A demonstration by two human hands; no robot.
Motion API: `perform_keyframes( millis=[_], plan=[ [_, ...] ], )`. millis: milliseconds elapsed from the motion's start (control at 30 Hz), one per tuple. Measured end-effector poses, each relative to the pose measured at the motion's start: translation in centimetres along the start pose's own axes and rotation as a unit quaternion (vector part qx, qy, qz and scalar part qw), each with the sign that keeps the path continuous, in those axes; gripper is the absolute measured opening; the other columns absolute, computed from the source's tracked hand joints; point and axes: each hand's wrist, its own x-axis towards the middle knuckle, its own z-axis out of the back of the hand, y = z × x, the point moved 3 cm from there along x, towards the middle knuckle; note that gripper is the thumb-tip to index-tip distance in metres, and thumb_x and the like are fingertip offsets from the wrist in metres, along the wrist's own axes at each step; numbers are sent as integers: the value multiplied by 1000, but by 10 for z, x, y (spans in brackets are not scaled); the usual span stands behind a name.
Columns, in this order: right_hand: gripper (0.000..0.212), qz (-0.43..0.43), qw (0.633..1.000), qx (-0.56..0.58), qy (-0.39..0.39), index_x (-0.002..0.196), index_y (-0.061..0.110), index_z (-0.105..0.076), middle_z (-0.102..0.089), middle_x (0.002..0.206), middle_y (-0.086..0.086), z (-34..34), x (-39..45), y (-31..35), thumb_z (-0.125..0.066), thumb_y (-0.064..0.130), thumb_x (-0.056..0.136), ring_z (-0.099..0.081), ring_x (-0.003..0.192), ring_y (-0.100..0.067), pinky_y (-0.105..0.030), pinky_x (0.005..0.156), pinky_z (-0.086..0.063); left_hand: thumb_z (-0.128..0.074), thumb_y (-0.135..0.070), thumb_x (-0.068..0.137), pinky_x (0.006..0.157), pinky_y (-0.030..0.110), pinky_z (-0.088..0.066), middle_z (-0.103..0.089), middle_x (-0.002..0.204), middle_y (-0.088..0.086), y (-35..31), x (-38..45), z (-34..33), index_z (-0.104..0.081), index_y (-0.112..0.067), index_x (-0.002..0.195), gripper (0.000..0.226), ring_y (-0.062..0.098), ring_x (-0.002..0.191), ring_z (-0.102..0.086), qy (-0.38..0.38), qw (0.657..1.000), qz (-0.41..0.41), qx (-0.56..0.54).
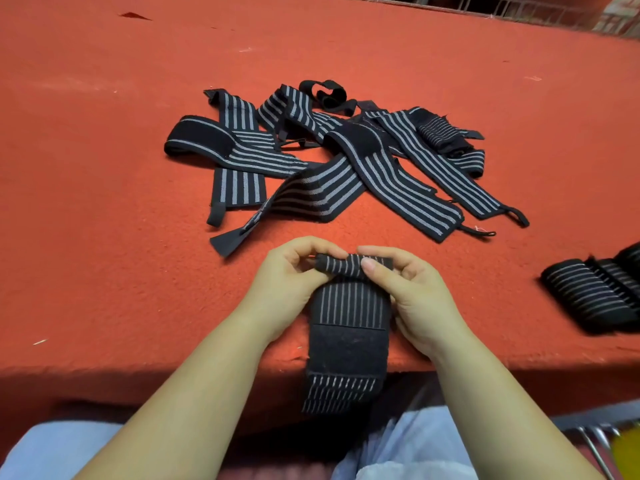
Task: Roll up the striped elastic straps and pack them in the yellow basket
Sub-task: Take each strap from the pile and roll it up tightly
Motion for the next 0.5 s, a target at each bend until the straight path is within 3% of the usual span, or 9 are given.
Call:
perform_keyframes(
  millis=[133,267,367,433,500],
  plan=[
    [35,2,999,44,-8,99,17,-65,-71,82,-6,6,-2,-2,-71,12,65,-68,74,-18,-28,65,-57,-66,2,76,72,17,-51,-71,85,-6,0,-1,-4,-63,-14,99,28,5,82,-66,36,998,22,-39],
    [20,21,999,14,-32,84,17,-72,-72,86,-8,5,-1,-4,-73,23,65,-67,82,-21,-35,76,-54,-59,6,82,69,15,-50,-72,80,-5,1,1,-2,-65,-11,96,23,4,77,-66,14,998,24,-53],
    [37,20,998,-39,-46,86,14,-73,-73,88,-9,1,1,-4,-68,45,66,-67,82,-18,-31,76,-53,-56,15,80,66,13,-50,-71,76,-8,0,1,0,-66,-13,90,32,1,72,-64,6,999,19,-50],
    [45,15,998,-42,-45,95,10,-71,-73,93,-11,-1,2,-2,-67,44,67,-68,86,-19,-31,80,-54,-56,18,78,67,13,-50,-72,78,-9,1,2,1,-70,-18,78,39,0,74,-65,-6,999,12,-48],
    [37,15,999,-5,-34,100,12,-69,-73,86,-7,-1,3,-1,-68,32,69,-68,81,-16,-27,77,-54,-57,19,77,63,10,-48,-72,82,-7,0,1,2,-71,-19,75,40,0,73,-65,-6,999,7,-53]
  ],
)
